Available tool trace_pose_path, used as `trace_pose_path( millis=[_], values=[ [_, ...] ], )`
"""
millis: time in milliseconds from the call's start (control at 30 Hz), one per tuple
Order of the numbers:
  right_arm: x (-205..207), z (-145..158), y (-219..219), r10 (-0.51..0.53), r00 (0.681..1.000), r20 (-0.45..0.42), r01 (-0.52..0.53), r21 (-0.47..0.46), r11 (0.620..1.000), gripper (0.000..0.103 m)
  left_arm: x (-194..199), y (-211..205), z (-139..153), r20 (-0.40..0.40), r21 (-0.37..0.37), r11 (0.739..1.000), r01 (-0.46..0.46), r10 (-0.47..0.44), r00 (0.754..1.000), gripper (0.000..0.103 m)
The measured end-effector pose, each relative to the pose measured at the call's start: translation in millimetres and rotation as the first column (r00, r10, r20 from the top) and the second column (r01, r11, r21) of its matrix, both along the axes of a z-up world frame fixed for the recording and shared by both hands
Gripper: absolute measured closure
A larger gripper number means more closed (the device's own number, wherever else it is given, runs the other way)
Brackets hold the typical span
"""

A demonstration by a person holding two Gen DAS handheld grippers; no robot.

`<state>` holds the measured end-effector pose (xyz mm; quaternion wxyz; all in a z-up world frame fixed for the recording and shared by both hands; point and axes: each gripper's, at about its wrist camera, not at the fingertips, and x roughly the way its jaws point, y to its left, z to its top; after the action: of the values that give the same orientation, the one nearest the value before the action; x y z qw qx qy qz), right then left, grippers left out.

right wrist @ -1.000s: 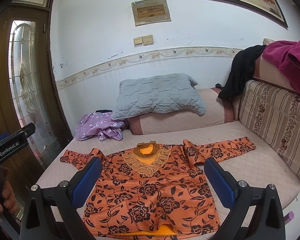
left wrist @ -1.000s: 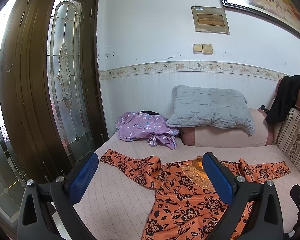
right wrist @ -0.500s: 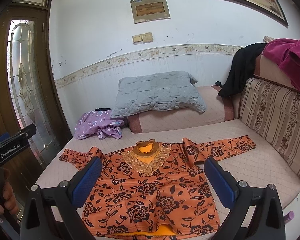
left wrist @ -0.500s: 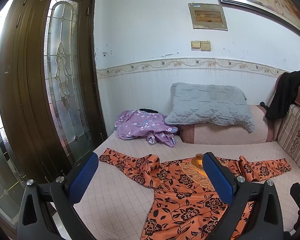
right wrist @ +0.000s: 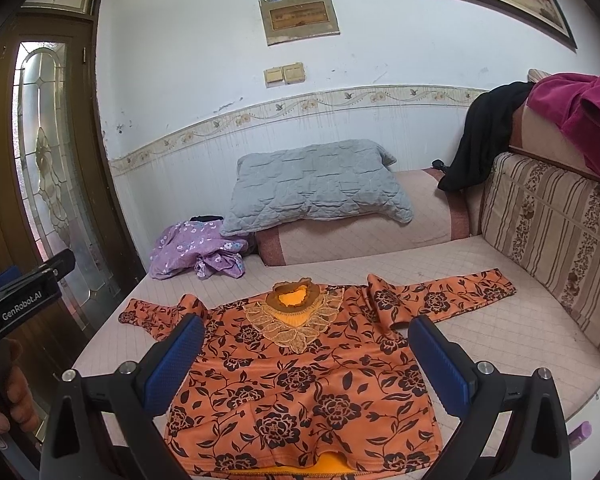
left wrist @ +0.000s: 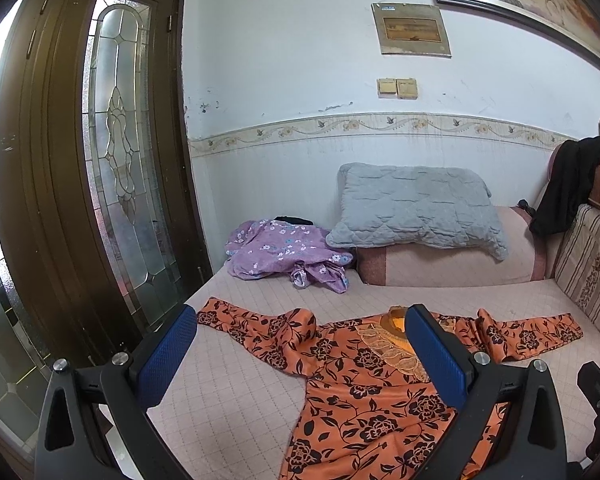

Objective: Fold small clothes

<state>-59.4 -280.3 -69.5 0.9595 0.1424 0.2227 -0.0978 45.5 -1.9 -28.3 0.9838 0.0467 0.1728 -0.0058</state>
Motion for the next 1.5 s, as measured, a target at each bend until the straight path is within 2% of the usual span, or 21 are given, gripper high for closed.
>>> trace_pose_path(
  millis=[500, 733, 800, 867, 967, 1033, 1067, 1133, 1200, 1267, 1300, 1333, 1367, 1400, 1500],
  values=[
    [17.8, -6.7, -5.2, 0.001, 1.000, -0.013, 0.000, 0.016, 1.000, 0.000, 12.8, -2.0, -6.9, -0.017, 0.010, 1.000, -0.001, 0.001, 1.000, 0.000],
    [32.7, -18.7, -13.6, -0.005, 1.000, -0.029, 0.006, 0.018, 1.000, 0.000, 34.3, -7.2, -23.3, -0.051, 0.022, 1.000, -0.003, 0.004, 0.999, 0.000],
    [39.9, -26.4, -24.5, -0.014, 0.999, -0.030, 0.015, 0.021, 1.000, 0.000, 50.2, -11.6, -37.6, -0.095, 0.016, 1.000, 0.021, -0.019, 0.995, 0.000],
    [49.6, -39.3, -44.5, -0.021, 0.999, -0.037, 0.022, 0.045, 0.999, 0.000, 75.4, -18.8, -60.9, -0.181, -0.005, 0.998, 0.058, -0.057, 0.982, 0.000],
    [66.9, -70.8, -99.5, -0.027, 0.998, -0.055, 0.037, 0.184, 0.982, 0.000, 117.8, -33.9, -106.1, -0.309, -0.015, 0.995, 0.098, -0.097, 0.946, 0.000],
    [77.4, -106.6, -160.6, -0.072, 0.996, -0.045, 0.083, 0.335, 0.939, 0.000, 151.3, -47.7, -147.3, -0.412, -0.014, 0.993, 0.114, -0.110, 0.905, 0.000],
    [79.7, -118.7, -180.6, -0.107, 0.993, -0.055, 0.120, 0.377, 0.919, 0.000, 166.4, -54.5, -166.8, -0.458, -0.011, 0.993, 0.113, -0.106, 0.883, 0.000],
    [84.7, -157.5, -240.6, -0.216, 0.971, -0.102, 0.238, 0.492, 0.837, 0.001, 194.3, -70.4, -208.1, -0.534, -0.002, 0.994, 0.111, -0.095, 0.840, 0.000],
    [83.1, -197.2, -294.9, -0.305, 0.945, -0.116, 0.309, 0.617, 0.724, 0.006, 212.7, -83.8, -237.2, -0.570, 0.016, 0.993, 0.117, -0.087, 0.817, 0.000],
    [83.6, -241.1, -345.7, -0.372, 0.916, -0.152, 0.351, 0.752, 0.558, 0.014, 227.1, -99.2, -259.6, -0.579, 0.033, 0.990, 0.136, -0.092, 0.810, 0.000],
    [85.5, -254.5, -360.5, -0.385, 0.908, -0.164, 0.355, 0.789, 0.502, 0.017, 231.7, -104.8, -266.8, -0.583, 0.040, 0.989, 0.143, -0.093, 0.807, 0.000],
    [88.5, -269.4, -375.3, -0.402, 0.899, -0.175, 0.360, 0.818, 0.449, 0.025, 236.6, -109.3, -274.6, -0.590, 0.045, 0.987, 0.153, -0.098, 0.801, 0.000],
    [92.7, -282.6, -388.6, -0.423, 0.886, -0.191, 0.375, 0.832, 0.409, 0.027, 239.9, -113.3, -280.9, -0.599, 0.048, 0.985, 0.164, -0.103, 0.794, 0.000],
    [98.3, -294.4, -401.3, -0.442, 0.872, -0.210, 0.396, 0.833, 0.386, 0.028, 243.0, -118.8, -287.3, -0.611, 0.053, 0.983, 0.177, -0.108, 0.784, 0.000],
    [119.9, -316.8, -429.3, -0.477, 0.836, -0.271, 0.464, 0.814, 0.351, 0.031, 248.4, -128.1, -305.1, -0.635, 0.102, 0.970, 0.220, -0.106, 0.765, 0.000]
  ],
)
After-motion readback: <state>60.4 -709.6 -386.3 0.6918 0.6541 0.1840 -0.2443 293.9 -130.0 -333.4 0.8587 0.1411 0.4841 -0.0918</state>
